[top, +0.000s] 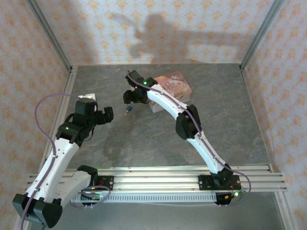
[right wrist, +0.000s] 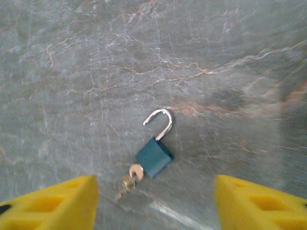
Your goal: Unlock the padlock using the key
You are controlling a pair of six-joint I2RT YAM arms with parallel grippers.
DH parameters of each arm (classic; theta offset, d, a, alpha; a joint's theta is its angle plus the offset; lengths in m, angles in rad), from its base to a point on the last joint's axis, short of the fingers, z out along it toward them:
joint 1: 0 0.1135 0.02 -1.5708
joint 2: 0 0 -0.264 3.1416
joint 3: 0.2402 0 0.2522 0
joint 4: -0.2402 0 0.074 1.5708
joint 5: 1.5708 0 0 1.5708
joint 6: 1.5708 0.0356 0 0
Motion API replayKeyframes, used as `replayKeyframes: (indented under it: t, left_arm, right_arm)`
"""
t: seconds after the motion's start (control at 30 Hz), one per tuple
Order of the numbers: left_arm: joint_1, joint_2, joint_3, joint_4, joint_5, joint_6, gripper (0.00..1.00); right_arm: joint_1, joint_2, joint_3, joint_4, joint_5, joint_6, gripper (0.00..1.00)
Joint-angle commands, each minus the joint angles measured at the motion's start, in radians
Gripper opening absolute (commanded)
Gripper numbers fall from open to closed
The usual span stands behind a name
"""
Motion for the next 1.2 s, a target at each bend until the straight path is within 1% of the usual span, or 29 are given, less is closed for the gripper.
replayKeyframes:
  t: [0.0,0.07,0.17,0.23,0.27,0.3,0.37,0.43,0.5,0.57,0.6,0.63,0.7,0.8,0.87,1.0,1.07,1.1,1.13,1.17]
  left_arm:
    - [0.018,0.036,0.049,-0.001,0.018,0.082,1.00]
    - [0.028,0.059,0.051,0.039,-0.008,0.106,1.00]
    - [0.056,0.075,0.029,0.146,-0.049,0.120,1.00]
    - [0.084,0.092,0.019,0.214,-0.034,0.117,1.00]
    - [0.097,0.108,0.018,0.242,-0.017,0.118,1.00]
    - [0.103,0.128,0.012,0.276,0.006,0.144,1.00]
    - [0.104,0.159,-0.027,0.373,0.035,0.210,1.00]
    - [0.105,0.185,-0.077,0.464,0.002,0.231,1.00]
    - [0.105,0.192,-0.168,0.619,-0.021,0.254,1.00]
    - [0.105,0.174,-0.285,0.798,-0.050,0.254,1.00]
    - [0.106,0.166,-0.336,0.871,-0.065,0.264,1.00]
    - [0.105,0.164,-0.365,0.910,-0.084,0.271,1.00]
    - [0.106,0.181,-0.398,0.922,-0.140,0.286,1.00]
    - [0.106,0.222,-0.438,0.978,-0.171,0.300,1.00]
    - [0.108,0.244,-0.480,1.073,-0.153,0.276,1.00]
    - [0.114,0.338,-0.516,1.198,-0.051,0.269,1.00]
    - [0.114,0.388,-0.529,1.265,-0.047,0.271,1.00]
    - [0.114,0.390,-0.520,1.257,-0.037,0.275,1.00]
    - [0.114,0.398,-0.529,1.294,-0.031,0.284,1.00]
    - [0.116,0.411,-0.541,1.341,-0.034,0.293,1.00]
  right_arm:
    - [0.009,-0.249,-0.023,-0.075,0.115,-0.069,0.75]
    - [0.009,-0.375,-0.156,-0.045,0.200,-0.093,0.80]
    - [0.006,-0.628,-0.493,0.118,0.348,-0.128,0.85]
    - [-0.004,-0.799,-0.734,0.254,0.447,-0.145,0.90]
    - [-0.014,-0.886,-0.860,0.325,0.502,-0.154,0.96]
    - [-0.026,-0.965,-0.974,0.381,0.554,-0.156,1.00]
    - [-0.060,-1.087,-1.150,0.444,0.624,-0.144,1.00]
    - [-0.105,-1.193,-1.296,0.478,0.675,-0.116,1.00]
    - [-0.156,-1.281,-1.445,0.526,0.728,-0.107,1.00]
    - [-0.205,-1.349,-1.594,0.631,0.732,-0.155,0.99]
    - [-0.228,-1.360,-1.679,0.718,0.742,-0.196,0.99]
    - [-0.246,-1.402,-1.745,0.789,0.761,-0.226,0.99]
    - [-0.301,-1.441,-1.863,0.914,0.796,-0.251,0.99]
    - [-0.394,-1.457,-1.971,1.043,0.785,-0.255,0.99]
    - [-0.444,-1.441,-2.017,1.121,0.759,-0.254,0.99]
    - [-0.504,-1.398,-2.125,1.384,0.700,-0.286,1.00]
    - [-0.530,-1.377,-2.178,1.516,0.655,-0.287,1.00]
    - [-0.545,-1.369,-2.201,1.566,0.632,-0.293,1.00]
    - [-0.549,-1.370,-2.202,1.555,0.631,-0.301,1.00]
    - [-0.558,-1.337,-2.221,1.600,0.624,-0.314,1.00]
